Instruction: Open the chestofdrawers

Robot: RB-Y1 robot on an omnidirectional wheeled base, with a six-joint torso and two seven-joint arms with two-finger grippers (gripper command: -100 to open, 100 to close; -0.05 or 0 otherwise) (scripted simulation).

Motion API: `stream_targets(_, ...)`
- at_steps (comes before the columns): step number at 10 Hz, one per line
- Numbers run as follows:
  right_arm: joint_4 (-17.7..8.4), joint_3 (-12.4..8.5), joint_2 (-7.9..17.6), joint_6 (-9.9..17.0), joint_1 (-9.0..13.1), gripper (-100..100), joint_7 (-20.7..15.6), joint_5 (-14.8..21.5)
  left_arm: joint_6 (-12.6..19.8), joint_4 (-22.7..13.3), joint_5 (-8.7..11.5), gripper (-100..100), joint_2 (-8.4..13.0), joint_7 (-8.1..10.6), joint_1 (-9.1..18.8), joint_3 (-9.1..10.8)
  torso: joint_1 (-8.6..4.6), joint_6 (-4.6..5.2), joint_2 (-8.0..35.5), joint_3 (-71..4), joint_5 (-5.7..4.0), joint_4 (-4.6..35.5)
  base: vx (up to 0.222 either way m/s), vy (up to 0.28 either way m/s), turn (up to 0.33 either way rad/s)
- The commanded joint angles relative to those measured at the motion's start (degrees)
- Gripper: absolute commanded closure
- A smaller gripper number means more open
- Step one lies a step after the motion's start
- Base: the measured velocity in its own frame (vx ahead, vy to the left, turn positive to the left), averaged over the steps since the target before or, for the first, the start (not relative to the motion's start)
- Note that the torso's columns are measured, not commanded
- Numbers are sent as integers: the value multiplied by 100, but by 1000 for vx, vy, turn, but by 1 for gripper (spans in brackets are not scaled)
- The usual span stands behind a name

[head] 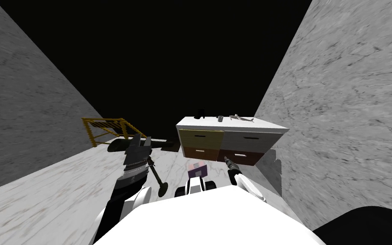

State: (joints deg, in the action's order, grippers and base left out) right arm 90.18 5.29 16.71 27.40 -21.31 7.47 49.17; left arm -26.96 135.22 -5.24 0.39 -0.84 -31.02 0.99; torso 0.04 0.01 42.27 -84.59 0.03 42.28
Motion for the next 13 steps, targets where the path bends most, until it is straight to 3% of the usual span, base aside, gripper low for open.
stream_targets(1,-237,99,88,359,121,-100,-100,378,0,0,0,0,0,0,1,0,3,-4,4,4,-2,1,-4,74,63)
stream_targets(2,-477,166,147,543,219,-100,-158,621,0,0,0,0,0,0,0,0,-7,1,7,5,-2,2,2,86,121)
stream_targets(3,-477,166,147,594,219,-100,-158,712,0,0,0,0,0,0,0,0,-3,-2,4,4,-3,1,12,66,71)
stream_targets(6,-950,304,280,1030,428,-100,-290,1224,0,0,0,0,0,0,0,0,-7,1,1,1,-3,0,14,77,112)
stream_targets(7,-950,304,280,1030,428,-100,-290,1369,0,0,0,0,0,0,0,0,-3,-2,1,2,-3,0,21,68,85)
stream_targets(8,-1181,374,355,1230,537,-100,-362,1560,0,0,0,0,0,0,0,0,-6,0,1,1,-3,1,35,76,207)
stream_targets(9,-1181,374,355,1230,537,-100,-362,1688,0,0,0,0,0,0,0,0,-2,-4,-3,0,-3,0,32,71,75)
stream_targets(10,-1408,445,433,1417,648,-100,-439,1902,0,0,0,0,0,0,0,0,-5,2,1,1,-2,0,42,86,131)
stream_targets(13,-1630,516,514,1592,760,-100,-518,2303,0,0,0,0,0,0,0,0,2,-3,8,6,-2,3,19,83,113)
